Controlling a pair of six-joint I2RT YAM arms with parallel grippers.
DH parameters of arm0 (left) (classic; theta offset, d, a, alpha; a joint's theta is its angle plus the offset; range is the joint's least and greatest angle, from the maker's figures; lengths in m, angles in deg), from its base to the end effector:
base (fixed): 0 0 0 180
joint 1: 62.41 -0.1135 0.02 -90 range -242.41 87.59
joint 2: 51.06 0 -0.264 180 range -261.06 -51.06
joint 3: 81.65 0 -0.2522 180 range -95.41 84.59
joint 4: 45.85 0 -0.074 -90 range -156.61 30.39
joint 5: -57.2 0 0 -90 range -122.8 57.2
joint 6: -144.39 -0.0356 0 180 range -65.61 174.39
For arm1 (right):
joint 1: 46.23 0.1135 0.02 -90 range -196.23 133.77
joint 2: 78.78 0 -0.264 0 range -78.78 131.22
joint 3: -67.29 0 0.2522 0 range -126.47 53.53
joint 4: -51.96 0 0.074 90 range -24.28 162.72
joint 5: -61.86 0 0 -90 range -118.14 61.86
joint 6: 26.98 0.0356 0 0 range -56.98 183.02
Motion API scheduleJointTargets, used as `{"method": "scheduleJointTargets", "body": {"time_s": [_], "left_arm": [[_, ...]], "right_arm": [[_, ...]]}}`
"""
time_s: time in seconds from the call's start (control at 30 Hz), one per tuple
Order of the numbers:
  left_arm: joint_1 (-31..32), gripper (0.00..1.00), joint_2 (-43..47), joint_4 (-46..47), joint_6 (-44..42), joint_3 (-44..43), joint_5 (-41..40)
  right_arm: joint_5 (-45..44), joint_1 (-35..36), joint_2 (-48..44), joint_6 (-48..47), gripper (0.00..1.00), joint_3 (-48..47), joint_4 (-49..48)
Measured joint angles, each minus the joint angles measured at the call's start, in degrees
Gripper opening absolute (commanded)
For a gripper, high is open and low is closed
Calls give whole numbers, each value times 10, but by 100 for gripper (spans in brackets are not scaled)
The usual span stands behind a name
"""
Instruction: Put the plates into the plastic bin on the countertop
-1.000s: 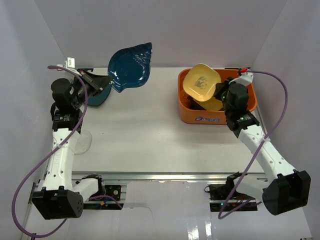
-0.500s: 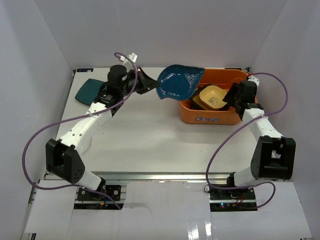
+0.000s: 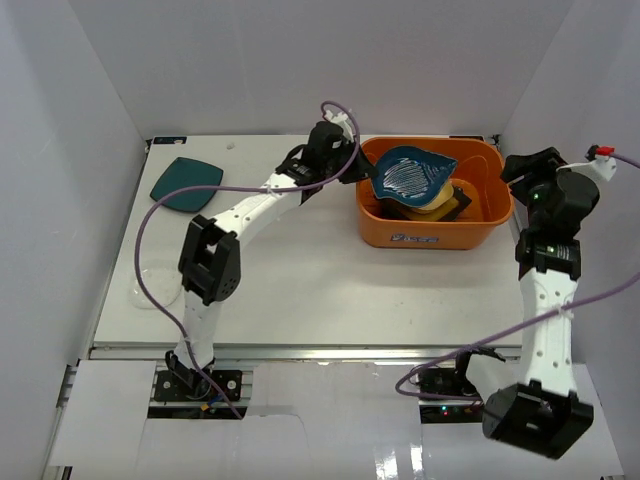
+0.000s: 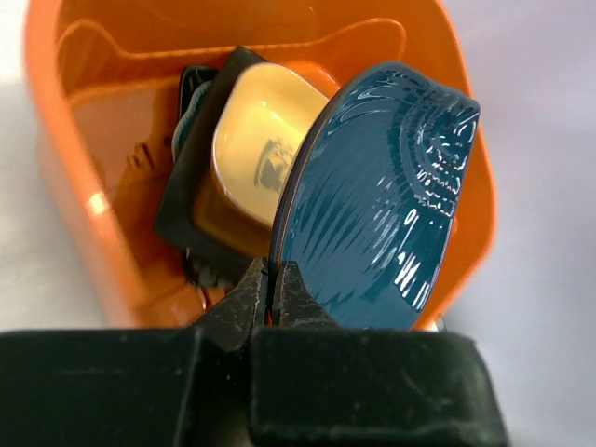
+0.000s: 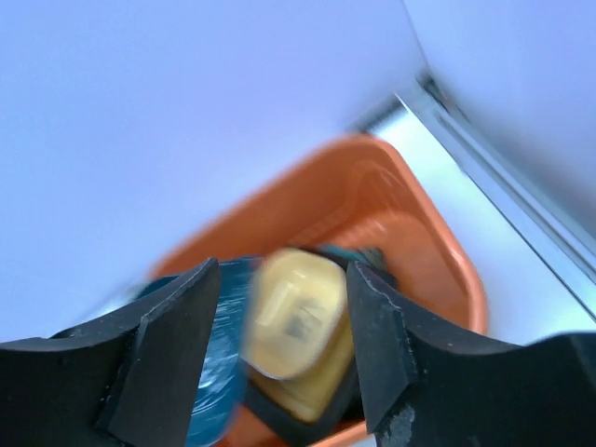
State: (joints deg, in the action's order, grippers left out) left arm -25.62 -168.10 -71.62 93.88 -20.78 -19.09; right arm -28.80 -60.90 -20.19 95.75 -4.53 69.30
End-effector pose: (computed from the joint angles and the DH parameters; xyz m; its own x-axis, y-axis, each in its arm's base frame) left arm 0.3886 -0.3011 0.3142 -0.7288 -0.2265 -0.6462 0.3786 0.6531 -0.6559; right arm 0.2294 -0.0605 0.3887 0.0846 0.5367 -0.8395 0.2599 0.8015 0.5386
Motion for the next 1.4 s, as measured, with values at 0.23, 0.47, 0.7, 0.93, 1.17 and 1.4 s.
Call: {"method": "scheduleJointTargets", "body": {"time_s": [0.23,0.47,0.7,0.93,1.17,1.4], "left_arm": [[31,0,-164,-48,-7,-183,-33],[40,59,-224,-53,13,-226,-24],[40,98,-200,-14,17,-235,-10],[16,98,-38,-3,-41,-179,-21],[-251,94,328,81,-19,193,-61],[-493,93,335,100,71,461,-67]], "right_arm": [[86,1,-99,34,61,34,-65],[158,14,-80,46,61,72,-56],[181,20,-97,46,62,73,-50],[213,34,-114,41,64,73,-50],[238,236,-104,9,67,71,-71],[149,530,4,-35,67,66,-80]]}}
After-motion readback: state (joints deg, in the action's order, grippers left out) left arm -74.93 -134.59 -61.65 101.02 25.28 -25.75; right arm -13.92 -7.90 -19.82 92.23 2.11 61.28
